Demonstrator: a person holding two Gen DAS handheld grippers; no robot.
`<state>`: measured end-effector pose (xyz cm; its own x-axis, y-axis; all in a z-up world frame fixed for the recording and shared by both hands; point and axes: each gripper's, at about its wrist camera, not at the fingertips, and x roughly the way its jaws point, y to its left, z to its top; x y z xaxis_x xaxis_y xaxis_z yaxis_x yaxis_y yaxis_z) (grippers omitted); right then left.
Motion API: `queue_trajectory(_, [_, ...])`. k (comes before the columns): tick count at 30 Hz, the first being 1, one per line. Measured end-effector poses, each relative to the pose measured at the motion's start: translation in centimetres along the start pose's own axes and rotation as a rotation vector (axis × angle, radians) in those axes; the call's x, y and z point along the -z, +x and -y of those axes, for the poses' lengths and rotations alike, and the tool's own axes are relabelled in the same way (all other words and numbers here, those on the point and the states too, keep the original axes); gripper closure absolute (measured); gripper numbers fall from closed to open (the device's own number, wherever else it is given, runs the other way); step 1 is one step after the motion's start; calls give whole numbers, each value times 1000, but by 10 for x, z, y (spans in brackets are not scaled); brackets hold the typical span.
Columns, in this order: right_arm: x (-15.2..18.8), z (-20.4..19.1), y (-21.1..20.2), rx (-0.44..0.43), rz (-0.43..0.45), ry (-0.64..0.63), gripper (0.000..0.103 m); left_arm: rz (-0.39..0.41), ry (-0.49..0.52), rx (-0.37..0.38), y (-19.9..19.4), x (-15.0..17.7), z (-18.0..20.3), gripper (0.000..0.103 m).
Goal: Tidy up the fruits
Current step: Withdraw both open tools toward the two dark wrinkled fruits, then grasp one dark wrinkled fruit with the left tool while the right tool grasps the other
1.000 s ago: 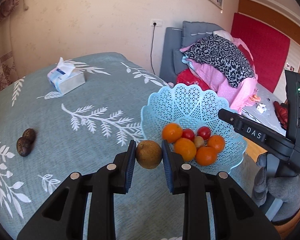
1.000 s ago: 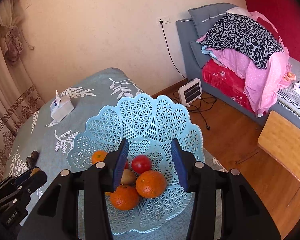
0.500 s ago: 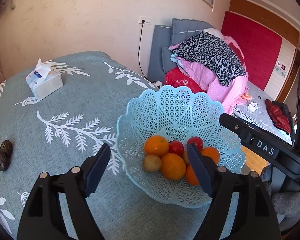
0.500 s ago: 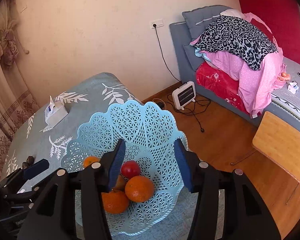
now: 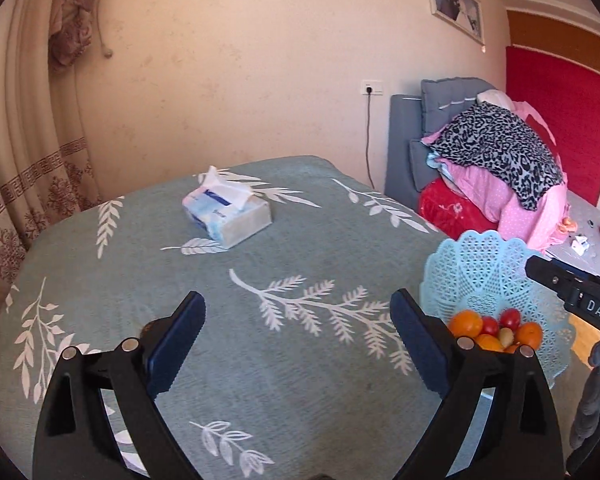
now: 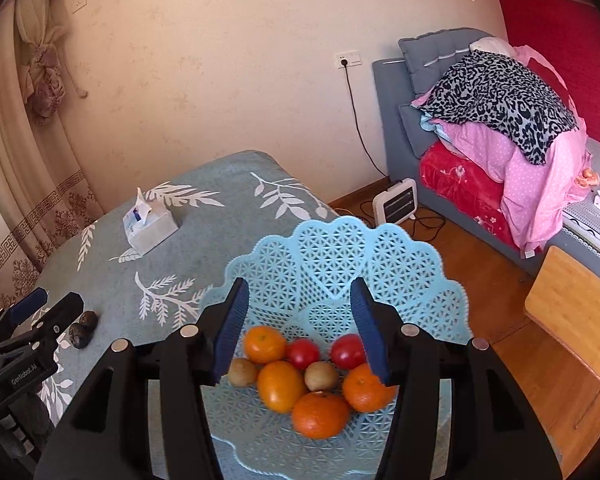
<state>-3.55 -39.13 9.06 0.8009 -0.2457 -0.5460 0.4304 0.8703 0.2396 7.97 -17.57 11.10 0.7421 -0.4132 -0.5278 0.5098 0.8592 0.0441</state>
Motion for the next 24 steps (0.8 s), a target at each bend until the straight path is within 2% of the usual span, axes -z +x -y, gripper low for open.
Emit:
queue_trajectory(8, [-1,-56,15,-79,-21,-87,43,-46,-159,-117,4,4,-83,10])
queue_trajectory(13, [0,-78,22,-117,-41,-119,43,-88,-229,-161,18,13,-116,10])
queue_trajectory(19, [3,-97,30,-139,-67,-151,43,-171,-278,-153,46,33,-132,12])
queue_trajectory(24, [9,-111,40,-159,-104,-173,43,-225,-317,-141,64,47,-141,21])
